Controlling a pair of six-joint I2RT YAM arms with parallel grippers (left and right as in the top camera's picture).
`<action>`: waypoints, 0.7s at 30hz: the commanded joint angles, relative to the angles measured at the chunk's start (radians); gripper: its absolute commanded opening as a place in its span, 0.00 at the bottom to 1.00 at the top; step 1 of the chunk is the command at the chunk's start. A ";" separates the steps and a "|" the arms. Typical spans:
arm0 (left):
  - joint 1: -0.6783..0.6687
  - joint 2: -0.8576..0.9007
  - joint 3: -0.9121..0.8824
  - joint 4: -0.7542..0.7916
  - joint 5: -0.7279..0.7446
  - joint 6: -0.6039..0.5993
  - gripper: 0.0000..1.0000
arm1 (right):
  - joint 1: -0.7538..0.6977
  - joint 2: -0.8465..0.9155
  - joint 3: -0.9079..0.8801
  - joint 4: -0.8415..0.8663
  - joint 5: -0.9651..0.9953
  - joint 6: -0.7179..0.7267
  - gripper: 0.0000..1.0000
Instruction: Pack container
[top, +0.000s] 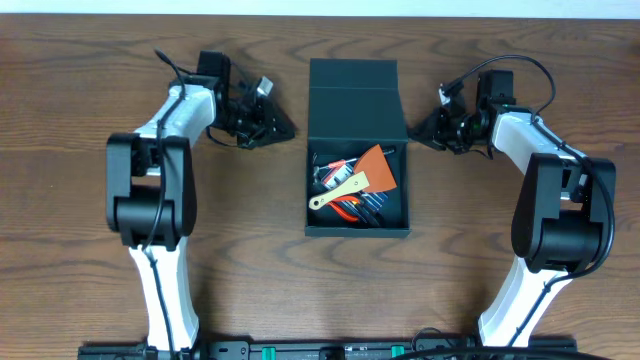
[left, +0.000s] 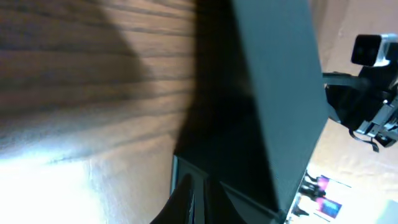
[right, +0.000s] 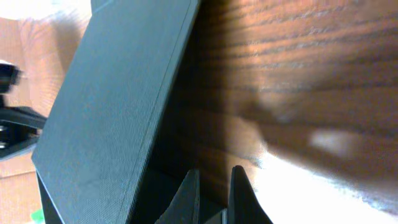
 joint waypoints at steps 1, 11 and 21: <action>-0.001 0.029 0.009 0.021 0.077 -0.017 0.06 | -0.008 0.040 -0.002 0.011 -0.013 0.021 0.01; -0.001 0.048 0.009 0.163 0.174 -0.123 0.06 | -0.007 0.133 -0.002 0.115 -0.185 0.054 0.01; -0.017 0.048 0.009 0.305 0.190 -0.241 0.06 | 0.002 0.138 0.005 0.183 -0.292 0.072 0.02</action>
